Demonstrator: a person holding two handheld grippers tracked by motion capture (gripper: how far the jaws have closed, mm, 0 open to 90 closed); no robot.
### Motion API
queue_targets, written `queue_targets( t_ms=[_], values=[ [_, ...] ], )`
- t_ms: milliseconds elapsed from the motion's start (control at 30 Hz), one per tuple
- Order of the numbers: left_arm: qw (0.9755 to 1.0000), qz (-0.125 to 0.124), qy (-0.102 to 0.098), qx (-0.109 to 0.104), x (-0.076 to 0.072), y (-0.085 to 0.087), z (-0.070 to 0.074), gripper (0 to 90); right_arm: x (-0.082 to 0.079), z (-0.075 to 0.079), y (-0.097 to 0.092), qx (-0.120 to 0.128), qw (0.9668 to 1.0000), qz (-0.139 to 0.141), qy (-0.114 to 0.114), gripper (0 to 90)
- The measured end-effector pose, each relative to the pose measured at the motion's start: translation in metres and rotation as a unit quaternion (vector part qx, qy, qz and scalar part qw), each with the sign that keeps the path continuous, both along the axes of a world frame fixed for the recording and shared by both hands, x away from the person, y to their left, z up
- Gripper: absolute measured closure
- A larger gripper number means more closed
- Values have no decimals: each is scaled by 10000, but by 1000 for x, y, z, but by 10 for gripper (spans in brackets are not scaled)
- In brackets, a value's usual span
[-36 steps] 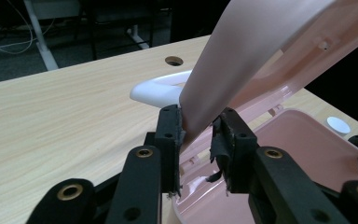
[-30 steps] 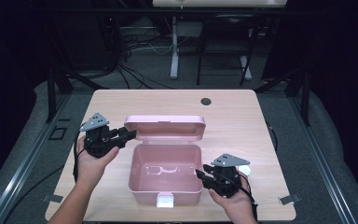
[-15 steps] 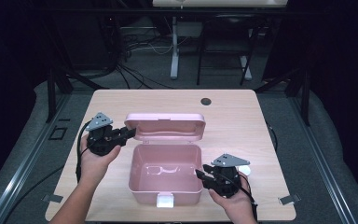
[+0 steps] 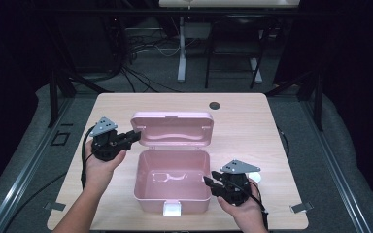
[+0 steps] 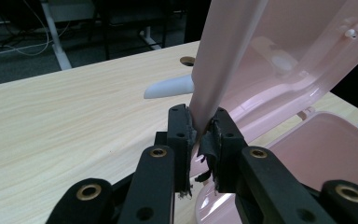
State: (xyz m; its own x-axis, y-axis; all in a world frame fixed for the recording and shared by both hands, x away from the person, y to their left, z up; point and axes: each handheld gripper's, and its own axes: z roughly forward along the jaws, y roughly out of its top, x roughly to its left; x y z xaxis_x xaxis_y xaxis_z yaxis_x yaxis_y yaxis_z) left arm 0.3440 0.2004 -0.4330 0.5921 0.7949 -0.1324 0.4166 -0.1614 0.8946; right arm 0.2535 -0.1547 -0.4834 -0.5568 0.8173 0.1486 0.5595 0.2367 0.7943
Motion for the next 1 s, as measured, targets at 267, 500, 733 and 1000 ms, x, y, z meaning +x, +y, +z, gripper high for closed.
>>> queue_targets(
  t_ms=[267, 500, 733, 1000],
  values=[
    [10000, 44, 27, -66, 4, 0, -2, 812, 0, 0, 0, 15, 10000, 8, 5, 641],
    [10000, 82, 9, -35, 7, -1, -3, 820, 0, -1, 0, 43, 10000, 0, 16, 639],
    [9999, 93, 44, -100, 11, -1, -4, 825, 0, -1, 0, 30, 10000, -3, 8, 639],
    [9998, 110, 97, -120, 17, 0, -6, 831, 1, -1, 0, 34, 10000, -11, 11, 638]
  ],
)
